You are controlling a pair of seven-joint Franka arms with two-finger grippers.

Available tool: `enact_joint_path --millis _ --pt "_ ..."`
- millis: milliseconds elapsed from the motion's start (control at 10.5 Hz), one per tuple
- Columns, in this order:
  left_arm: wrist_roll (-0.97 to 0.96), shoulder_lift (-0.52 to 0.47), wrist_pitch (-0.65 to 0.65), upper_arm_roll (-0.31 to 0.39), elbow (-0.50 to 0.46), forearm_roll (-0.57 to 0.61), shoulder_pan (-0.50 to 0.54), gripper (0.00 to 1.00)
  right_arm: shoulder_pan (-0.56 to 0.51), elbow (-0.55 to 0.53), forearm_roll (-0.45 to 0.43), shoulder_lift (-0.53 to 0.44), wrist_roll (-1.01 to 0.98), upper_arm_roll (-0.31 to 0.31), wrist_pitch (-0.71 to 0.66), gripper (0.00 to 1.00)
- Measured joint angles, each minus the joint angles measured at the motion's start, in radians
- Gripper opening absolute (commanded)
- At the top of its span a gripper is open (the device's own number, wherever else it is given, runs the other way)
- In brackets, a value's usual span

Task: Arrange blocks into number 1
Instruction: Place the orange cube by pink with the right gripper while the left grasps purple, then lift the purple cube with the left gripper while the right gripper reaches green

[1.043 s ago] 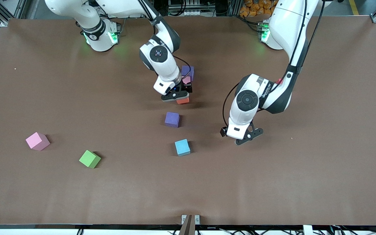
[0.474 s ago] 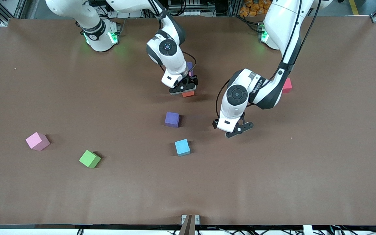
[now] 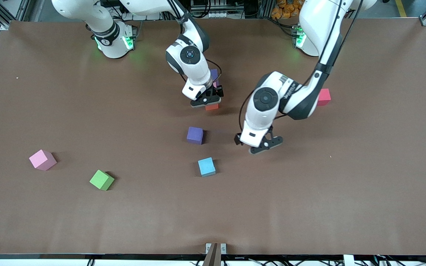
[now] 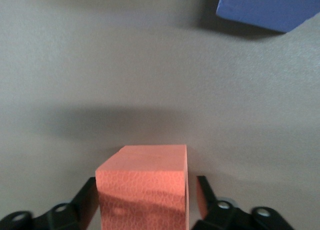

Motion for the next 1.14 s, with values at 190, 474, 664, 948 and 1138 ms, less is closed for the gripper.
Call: enact_joint_path --millis 190,474,664,948,1138 --pt "0.0 0.028 0.0 -0.001 0.043 0.0 -0.056 1.0 -0.021 0.01 0.0 -0.044 0.004 -0.007 -0.056 1.0" --pt "0.005 0.103 0.001 -0.001 0.156 0.0 -0.089 1.0 -0.135 0.009 -0.002 -0.195 -0.087 -0.011 -0.264 1.0" --pt "0.051 0.143 0.001 -0.001 0.21 0.0 -0.101 1.0 -0.226 -0.046 -0.002 -0.293 -0.219 -0.013 -0.329 1.0" --pt "0.086 0.19 0.034 0.0 0.254 0.0 -0.168 1.0 -0.372 -0.083 -0.005 -0.387 -0.324 -0.014 -0.41 1.0" --pt "0.087 0.25 0.056 0.01 0.322 0.004 -0.208 1.0 -0.503 -0.071 -0.056 -0.445 -0.347 -0.015 -0.449 1.0"
